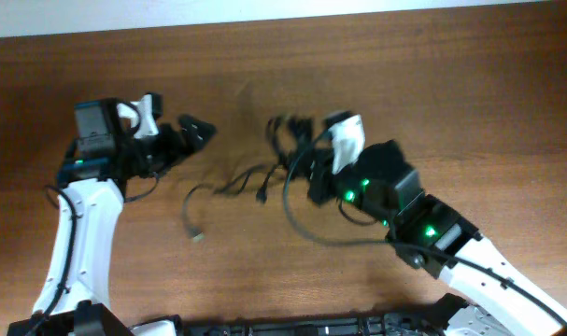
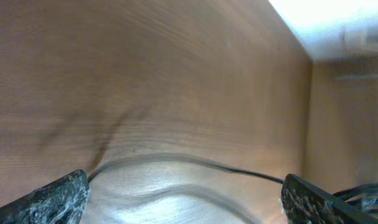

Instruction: Untangle cables

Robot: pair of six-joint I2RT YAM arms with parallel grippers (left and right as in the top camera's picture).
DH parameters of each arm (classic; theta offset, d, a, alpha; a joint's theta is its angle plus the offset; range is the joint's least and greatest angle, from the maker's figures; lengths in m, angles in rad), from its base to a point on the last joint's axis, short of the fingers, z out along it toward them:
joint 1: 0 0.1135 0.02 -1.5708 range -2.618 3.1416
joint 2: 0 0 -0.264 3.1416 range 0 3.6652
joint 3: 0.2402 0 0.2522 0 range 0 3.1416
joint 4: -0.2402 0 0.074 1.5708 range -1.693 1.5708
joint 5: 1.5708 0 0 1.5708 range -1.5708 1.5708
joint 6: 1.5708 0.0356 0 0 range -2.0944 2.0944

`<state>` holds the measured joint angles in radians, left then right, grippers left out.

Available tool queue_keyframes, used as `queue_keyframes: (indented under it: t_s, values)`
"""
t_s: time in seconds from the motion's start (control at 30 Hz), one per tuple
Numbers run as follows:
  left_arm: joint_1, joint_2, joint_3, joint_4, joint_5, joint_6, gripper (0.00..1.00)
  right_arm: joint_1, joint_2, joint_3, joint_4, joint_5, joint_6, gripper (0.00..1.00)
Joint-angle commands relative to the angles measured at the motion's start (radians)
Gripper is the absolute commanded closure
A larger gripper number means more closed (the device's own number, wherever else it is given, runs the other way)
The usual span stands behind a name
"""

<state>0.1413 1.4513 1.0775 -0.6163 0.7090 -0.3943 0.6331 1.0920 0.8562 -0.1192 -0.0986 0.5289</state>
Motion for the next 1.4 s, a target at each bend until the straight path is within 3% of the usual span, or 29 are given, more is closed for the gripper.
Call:
queue_keyframes:
  t_s: [0.0, 0.17, 0.27, 0.33, 0.47, 0.57, 0.6, 0.73, 0.8, 0.87, 1.17, 1.23, 1.27, 1.37]
  values:
    - [0.061, 0.002, 0.014, -0.019, 0.06, -0.272, 0.01, -0.074, 0.046, 0.012, 0.019, 0.166, 0.476, 0.96]
    - [0.004, 0.002, 0.014, -0.109, 0.101, -0.271, 0.01, -0.09, 0.139, 0.012, 0.079, 0.187, 0.956, 0.96]
    - [-0.086, 0.002, 0.014, -0.127, 0.08, -0.271, 0.01, -0.091, 0.138, 0.012, 0.094, 0.178, 1.435, 0.96]
    - [-0.167, 0.002, 0.014, -0.126, 0.047, -0.271, 0.0, -0.091, 0.138, 0.012, 0.094, 0.141, 1.557, 0.96]
    - [-0.343, 0.002, 0.014, -0.111, -0.162, -0.142, 0.07, -0.092, 0.138, 0.012, 0.089, 0.114, 1.557, 0.96]
    - [-0.459, 0.002, 0.014, -0.053, -0.311, -0.12, 0.09, -0.111, 0.138, 0.012, 0.051, 0.109, 1.556, 0.96]
    - [-0.504, 0.002, 0.014, -0.006, -0.362, -0.057, 0.13, -0.118, 0.138, 0.012, 0.04, 0.109, 1.556, 0.96]
    - [-0.645, 0.002, 0.014, 0.137, -0.534, -0.008, 0.11, -0.132, 0.138, 0.012, 0.029, 0.108, 1.556, 0.96]
    - [-0.684, 0.003, 0.014, 0.198, -0.534, -0.008, 0.13, -0.137, 0.138, 0.012, 0.029, 0.106, 1.556, 0.96]
    - [-0.689, 0.011, 0.014, 0.221, -0.534, -0.024, 0.23, -0.137, 0.138, 0.012, 0.029, 0.106, 1.556, 0.96]
    - [-0.653, -0.009, 0.014, 0.225, -0.34, -0.094, 0.18, -0.137, 0.138, 0.012, 0.026, 0.109, 1.551, 0.96]
    - [-0.663, -0.006, 0.014, 0.254, -0.363, -0.136, 0.2, -0.137, 0.138, 0.012, 0.026, 0.089, 1.552, 0.96]
    - [-0.67, -0.006, 0.014, 0.26, -0.384, -0.139, 0.25, -0.137, 0.138, 0.012, 0.026, 0.082, 1.551, 0.96]
    - [-0.707, 0.027, 0.014, 0.29, -0.455, -0.163, 0.52, -0.137, 0.138, 0.012, 0.026, 0.079, 1.551, 0.96]
